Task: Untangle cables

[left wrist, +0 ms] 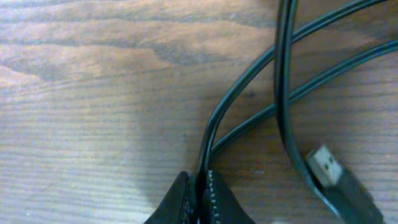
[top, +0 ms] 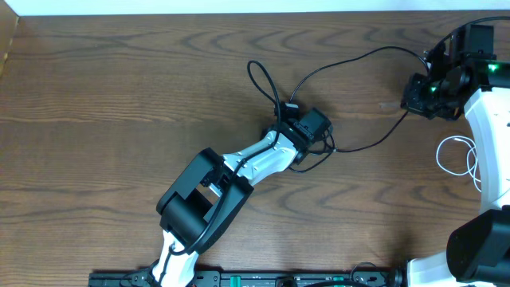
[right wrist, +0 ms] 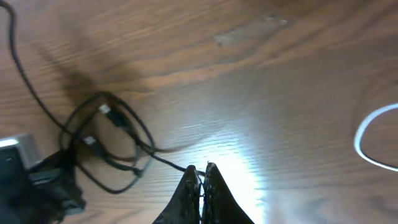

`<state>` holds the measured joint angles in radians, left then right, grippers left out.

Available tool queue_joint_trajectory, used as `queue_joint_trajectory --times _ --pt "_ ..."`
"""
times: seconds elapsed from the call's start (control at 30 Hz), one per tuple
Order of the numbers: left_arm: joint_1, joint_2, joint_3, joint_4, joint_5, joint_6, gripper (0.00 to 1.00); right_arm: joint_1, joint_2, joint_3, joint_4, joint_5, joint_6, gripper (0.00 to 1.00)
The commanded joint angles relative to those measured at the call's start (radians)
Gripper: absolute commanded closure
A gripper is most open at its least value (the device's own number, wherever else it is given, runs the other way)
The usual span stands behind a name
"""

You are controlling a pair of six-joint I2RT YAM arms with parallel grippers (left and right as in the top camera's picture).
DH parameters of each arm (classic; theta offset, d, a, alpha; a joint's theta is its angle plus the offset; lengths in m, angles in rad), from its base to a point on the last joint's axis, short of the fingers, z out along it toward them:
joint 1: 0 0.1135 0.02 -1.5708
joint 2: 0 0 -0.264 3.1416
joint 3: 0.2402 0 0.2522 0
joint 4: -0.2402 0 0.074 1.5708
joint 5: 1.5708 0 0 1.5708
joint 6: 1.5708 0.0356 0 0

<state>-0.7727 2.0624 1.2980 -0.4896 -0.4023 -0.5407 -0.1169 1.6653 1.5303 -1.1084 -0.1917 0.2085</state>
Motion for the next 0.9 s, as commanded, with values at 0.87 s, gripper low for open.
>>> queue_joint_trajectory --times 0.87 --pt "0.075 0.044 -0.038 -0.127 0.133 -0.021 0.92 -0.51 -0.018 0.012 0.309 0.181 0.296 0.99"
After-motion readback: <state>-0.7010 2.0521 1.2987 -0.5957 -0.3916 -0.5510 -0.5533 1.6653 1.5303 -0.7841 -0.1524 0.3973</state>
